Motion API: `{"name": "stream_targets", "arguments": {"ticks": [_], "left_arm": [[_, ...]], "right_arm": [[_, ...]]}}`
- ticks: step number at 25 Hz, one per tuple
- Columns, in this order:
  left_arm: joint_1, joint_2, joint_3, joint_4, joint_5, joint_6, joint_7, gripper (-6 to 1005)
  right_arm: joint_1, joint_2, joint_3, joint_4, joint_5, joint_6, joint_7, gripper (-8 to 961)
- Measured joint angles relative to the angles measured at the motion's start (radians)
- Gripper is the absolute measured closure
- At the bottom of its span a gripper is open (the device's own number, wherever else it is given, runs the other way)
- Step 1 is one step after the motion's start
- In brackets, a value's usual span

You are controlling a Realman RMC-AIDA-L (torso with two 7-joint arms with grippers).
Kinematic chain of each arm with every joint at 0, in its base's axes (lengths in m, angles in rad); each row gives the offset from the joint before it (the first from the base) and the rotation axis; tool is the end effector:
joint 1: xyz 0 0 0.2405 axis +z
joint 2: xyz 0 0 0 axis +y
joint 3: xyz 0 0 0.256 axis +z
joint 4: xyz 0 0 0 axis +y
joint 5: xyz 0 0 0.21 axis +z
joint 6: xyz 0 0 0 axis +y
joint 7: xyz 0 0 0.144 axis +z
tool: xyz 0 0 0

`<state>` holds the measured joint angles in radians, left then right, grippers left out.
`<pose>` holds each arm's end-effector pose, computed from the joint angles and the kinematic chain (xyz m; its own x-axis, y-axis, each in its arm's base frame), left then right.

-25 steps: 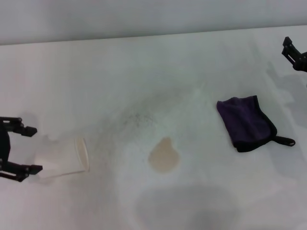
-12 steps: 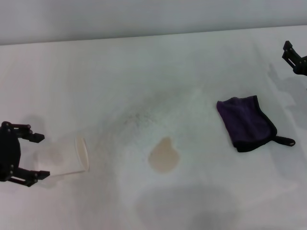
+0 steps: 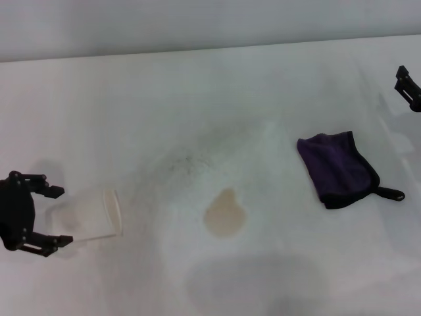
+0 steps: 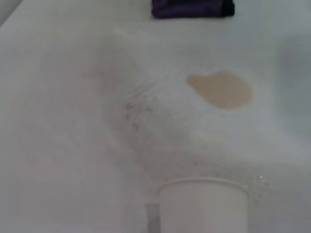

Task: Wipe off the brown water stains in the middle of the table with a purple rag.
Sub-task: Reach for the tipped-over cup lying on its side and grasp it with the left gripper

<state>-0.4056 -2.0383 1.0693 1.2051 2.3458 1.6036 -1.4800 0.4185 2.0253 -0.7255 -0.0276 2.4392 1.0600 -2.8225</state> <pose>-0.2676 0.3173 0.0360 0.9823 0.1044 -0.1557 0.0731 -0.9781 -0.1947 0.3950 0.3173 0.0275 0.7106 -0.1212 -0.6931 -0.6984 -0.0019 -0.7157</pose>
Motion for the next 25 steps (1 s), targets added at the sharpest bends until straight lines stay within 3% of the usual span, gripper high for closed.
{"name": "stream_targets", "arguments": {"ticks": [7,25], "left_arm": [[0.009,-0.018,-0.007,-0.015,0.018,-0.047,0.046,128],[-0.034,-0.023,-0.019,-0.187,0.011,-0.160,0.147,127]], "right_arm": [[-0.011,0.000,-0.005,0.002,-0.003,0.006,-0.001,79],[-0.020,0.000,-0.011,0.017,-0.005,-0.008,-0.006,81]]}}
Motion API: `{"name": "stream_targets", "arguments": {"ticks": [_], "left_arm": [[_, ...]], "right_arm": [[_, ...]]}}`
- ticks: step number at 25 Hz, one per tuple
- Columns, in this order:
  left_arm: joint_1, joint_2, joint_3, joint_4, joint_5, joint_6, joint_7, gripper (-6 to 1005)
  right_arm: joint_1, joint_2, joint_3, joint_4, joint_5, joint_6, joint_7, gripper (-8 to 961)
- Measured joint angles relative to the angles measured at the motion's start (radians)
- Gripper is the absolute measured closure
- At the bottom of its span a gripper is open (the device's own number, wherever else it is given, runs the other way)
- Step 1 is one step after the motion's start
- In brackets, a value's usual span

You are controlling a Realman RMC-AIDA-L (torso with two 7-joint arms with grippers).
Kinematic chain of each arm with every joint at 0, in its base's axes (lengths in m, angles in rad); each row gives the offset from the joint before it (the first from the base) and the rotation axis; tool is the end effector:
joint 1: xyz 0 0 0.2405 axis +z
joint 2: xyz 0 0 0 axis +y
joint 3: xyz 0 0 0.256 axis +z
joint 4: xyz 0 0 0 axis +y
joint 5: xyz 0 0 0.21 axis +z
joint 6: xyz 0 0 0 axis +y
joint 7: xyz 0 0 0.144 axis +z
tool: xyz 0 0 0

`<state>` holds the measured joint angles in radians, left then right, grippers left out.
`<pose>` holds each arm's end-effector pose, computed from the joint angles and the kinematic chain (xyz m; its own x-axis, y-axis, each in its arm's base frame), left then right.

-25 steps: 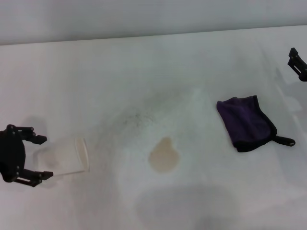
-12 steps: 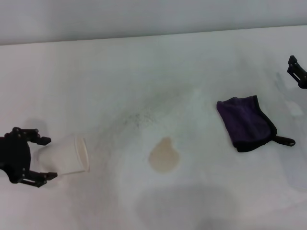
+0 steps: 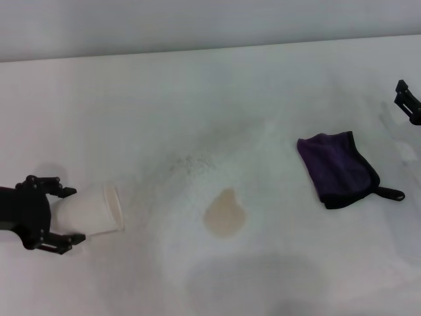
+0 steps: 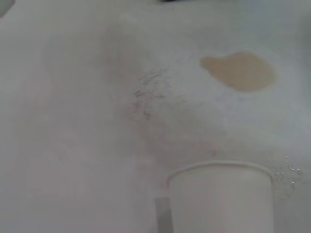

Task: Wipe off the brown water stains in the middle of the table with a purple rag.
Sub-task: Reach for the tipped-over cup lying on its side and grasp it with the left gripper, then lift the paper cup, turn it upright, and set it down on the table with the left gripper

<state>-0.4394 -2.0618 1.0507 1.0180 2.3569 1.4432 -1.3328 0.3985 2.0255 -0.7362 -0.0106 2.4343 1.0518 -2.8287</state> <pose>-0.2877 0.3261 0.0074 0.9860 0.0700 -0.1516 0.0353 -0.9747 -0.2205 0.4026 0.3062 0.0212 0.7079 -0.1611 -0.6877 -0.6968 0.0000 -0.7173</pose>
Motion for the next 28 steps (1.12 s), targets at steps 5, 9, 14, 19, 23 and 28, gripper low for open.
{"name": "stream_targets", "arguments": {"ticks": [5,9,14,19,23,28], "left_arm": [[-0.029,-0.001,0.000,-0.056,-0.010,-0.024,0.026,128],[-0.045,-0.002,0.000,-0.080,-0.017,-0.031,0.039,128],[-0.045,-0.004,0.000,-0.081,-0.043,-0.035,0.050,151],[-0.036,-0.007,-0.011,-0.079,-0.099,-0.035,0.056,232],[-0.029,-0.008,-0.078,-0.088,-0.178,-0.034,0.081,279],[-0.009,-0.010,-0.183,-0.154,-0.375,-0.036,0.167,276]], "right_arm": [[0.005,0.001,0.000,0.000,0.000,-0.007,0.000,81],[0.006,0.001,0.000,0.000,-0.001,-0.018,0.001,81],[0.009,0.000,0.000,-0.001,-0.002,-0.031,0.000,80],[0.012,-0.001,-0.004,-0.004,-0.006,-0.032,-0.003,80],[0.019,-0.002,-0.024,-0.014,-0.027,-0.032,-0.003,80],[0.043,-0.004,-0.067,-0.022,-0.031,-0.027,0.001,80]]}}
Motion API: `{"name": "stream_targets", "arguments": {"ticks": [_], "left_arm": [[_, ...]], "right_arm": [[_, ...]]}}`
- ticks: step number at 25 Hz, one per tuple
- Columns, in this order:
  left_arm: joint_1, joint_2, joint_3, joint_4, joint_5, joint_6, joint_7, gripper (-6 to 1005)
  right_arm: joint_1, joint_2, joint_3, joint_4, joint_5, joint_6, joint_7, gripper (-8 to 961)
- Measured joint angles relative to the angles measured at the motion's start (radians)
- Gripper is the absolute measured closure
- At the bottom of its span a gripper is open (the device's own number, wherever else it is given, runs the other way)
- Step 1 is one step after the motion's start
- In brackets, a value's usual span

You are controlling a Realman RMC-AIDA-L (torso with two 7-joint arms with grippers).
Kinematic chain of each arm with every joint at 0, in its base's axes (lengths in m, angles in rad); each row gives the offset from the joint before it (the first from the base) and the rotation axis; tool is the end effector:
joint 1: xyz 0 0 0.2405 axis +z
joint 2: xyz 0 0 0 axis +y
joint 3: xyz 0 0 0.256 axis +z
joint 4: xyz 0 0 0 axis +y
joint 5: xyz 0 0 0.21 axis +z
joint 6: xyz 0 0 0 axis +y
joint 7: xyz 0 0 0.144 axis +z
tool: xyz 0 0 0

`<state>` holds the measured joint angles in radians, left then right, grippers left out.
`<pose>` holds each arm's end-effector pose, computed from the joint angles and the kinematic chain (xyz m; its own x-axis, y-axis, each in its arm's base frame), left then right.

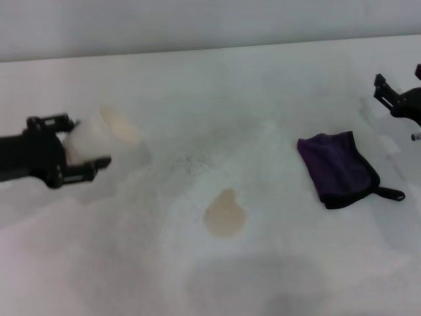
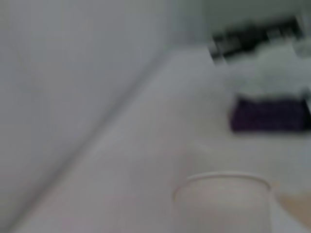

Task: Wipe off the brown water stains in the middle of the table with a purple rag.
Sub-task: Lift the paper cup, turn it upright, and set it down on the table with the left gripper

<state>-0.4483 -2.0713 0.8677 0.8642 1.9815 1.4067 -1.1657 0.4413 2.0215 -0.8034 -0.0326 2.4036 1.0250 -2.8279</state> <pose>-0.2697 0.3424 0.0169 0.9627 0.0412 0.2673 0.1509 -0.9020 -0.4044 0.3861 0.3258 0.0153 0.7554 -0.1577 -0.6360 -0.6534 -0.1073 -0.7494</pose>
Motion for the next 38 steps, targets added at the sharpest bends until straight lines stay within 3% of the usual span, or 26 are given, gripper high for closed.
{"name": "stream_targets", "arguments": {"ticks": [5,15,27,38], "left_arm": [[-0.008,-0.002,-0.079,-0.111,-0.167,-0.015,0.096,266],[-0.005,-0.013,-0.080,-0.461,-0.576,-0.033,0.487,264],[0.004,-0.022,-0.081,-0.810,-0.774,-0.028,0.875,262],[0.057,-0.023,-0.081,-0.840,-0.793,-0.055,0.910,262]], "right_arm": [[0.013,-0.001,-0.068,-0.031,0.000,-0.002,-0.001,80],[0.009,-0.006,-0.128,-0.104,-0.013,-0.014,-0.007,80],[0.012,-0.007,-0.146,-0.171,-0.152,-0.081,-0.007,79],[-0.006,-0.007,-0.165,-0.190,-0.152,-0.104,0.004,79]]}}
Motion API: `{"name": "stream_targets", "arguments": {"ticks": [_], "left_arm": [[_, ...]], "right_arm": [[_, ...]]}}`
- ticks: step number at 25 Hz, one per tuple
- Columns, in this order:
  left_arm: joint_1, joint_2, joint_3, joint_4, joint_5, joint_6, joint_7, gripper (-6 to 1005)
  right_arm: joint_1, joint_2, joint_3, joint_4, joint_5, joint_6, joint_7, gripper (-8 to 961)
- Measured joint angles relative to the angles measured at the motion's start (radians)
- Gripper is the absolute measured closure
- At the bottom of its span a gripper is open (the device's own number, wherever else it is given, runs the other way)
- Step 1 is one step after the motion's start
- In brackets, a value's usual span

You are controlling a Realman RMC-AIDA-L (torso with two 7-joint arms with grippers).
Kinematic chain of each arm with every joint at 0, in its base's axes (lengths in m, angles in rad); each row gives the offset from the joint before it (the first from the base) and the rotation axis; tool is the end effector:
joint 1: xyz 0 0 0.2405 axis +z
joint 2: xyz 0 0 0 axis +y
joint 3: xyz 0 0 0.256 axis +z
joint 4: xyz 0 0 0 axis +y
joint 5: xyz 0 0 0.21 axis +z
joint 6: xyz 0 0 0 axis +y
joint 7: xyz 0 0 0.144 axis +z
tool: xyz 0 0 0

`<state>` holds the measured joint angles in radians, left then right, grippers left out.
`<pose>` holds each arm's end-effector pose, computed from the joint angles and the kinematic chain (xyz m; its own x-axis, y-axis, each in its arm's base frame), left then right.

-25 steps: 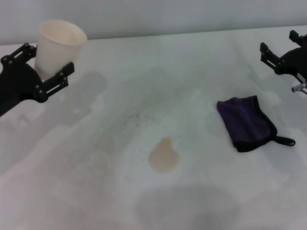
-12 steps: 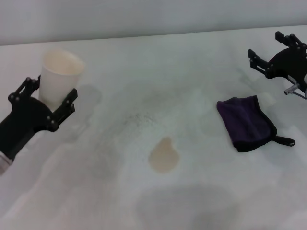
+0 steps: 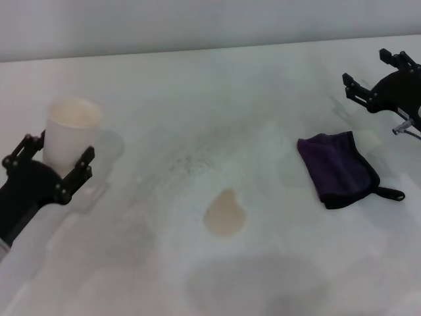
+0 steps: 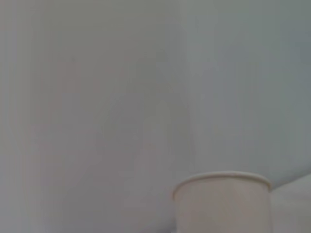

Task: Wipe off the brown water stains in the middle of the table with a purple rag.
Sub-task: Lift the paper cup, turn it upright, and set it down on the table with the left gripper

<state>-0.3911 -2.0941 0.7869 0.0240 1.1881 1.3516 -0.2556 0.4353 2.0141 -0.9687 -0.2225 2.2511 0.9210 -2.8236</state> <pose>-0.3227 0.2773 -0.0517 0.8058 -0.0329 0.5913 0.4762 -0.5576 -0.6799 0.3669 0.3498 0.0164 0.9072 -0.1186 -0.4037 -0.4195 -0.3291 -0.8460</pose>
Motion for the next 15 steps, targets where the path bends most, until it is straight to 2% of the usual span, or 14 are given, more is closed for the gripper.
{"name": "stream_targets", "arguments": {"ticks": [7,15], "left_arm": [[0.025,-0.002,0.001,-0.030,-0.001,-0.060,0.033,263],[-0.002,-0.005,0.002,-0.069,0.005,-0.151,0.040,263]], "right_arm": [[-0.005,0.001,0.005,0.000,0.005,-0.001,0.001,79],[0.000,0.004,0.005,0.000,0.006,-0.001,0.003,81]]}}
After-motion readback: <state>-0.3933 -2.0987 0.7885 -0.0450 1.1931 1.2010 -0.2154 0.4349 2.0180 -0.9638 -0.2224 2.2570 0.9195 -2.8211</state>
